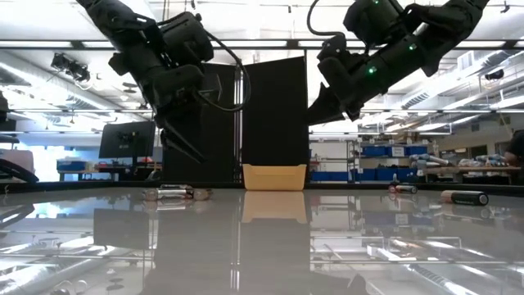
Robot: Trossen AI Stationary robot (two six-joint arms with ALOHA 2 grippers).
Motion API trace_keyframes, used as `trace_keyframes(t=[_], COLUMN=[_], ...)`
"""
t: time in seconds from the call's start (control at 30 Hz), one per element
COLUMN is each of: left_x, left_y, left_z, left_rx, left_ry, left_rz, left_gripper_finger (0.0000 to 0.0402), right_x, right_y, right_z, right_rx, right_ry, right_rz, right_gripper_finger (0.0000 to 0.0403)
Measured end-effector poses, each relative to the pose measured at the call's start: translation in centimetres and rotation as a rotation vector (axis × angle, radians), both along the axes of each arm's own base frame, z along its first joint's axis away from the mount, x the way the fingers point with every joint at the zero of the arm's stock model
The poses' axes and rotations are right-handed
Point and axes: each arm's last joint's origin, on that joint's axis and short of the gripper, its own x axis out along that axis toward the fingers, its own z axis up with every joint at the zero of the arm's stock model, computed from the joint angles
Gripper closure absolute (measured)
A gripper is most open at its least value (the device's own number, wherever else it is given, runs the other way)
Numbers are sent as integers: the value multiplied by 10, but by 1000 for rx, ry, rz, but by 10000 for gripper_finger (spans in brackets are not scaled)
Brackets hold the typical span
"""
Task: Sort batteries
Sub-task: Put the black-brown battery into the yellow bin
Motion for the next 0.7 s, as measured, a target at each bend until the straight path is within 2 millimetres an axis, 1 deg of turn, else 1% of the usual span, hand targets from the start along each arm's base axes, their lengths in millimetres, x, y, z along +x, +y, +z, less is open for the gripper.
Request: trace_keyframes(t=[0.13,0.33,0.43,0.5,0.6,0.7], left_x=[4,10,10,9,7,7], left_y=[-10,-25,-33,-37,-41,-45], left_z=[3,12,12,11,10,10], left_rx=[33,157,211,219,218,224], left_ry=[-21,-54,-47,-30,-14,-13], left_rz=[-53,-217,-285,-302,-317,-327], left_gripper_finger=[252,251,251,250,239,216], right_x=[0,-1,-1,0,0,0], right_y=[0,0,1,2,4,8], right_z=[0,-1,-1,-1,-1,-1], right_rx=[-1,-1,-1,-1,-1,-1], right_ry=[2,13,13,13,13,13], right_rz=[2,2,3,7,16,28], right_gripper_finger=[392,391,387,387,388,389])
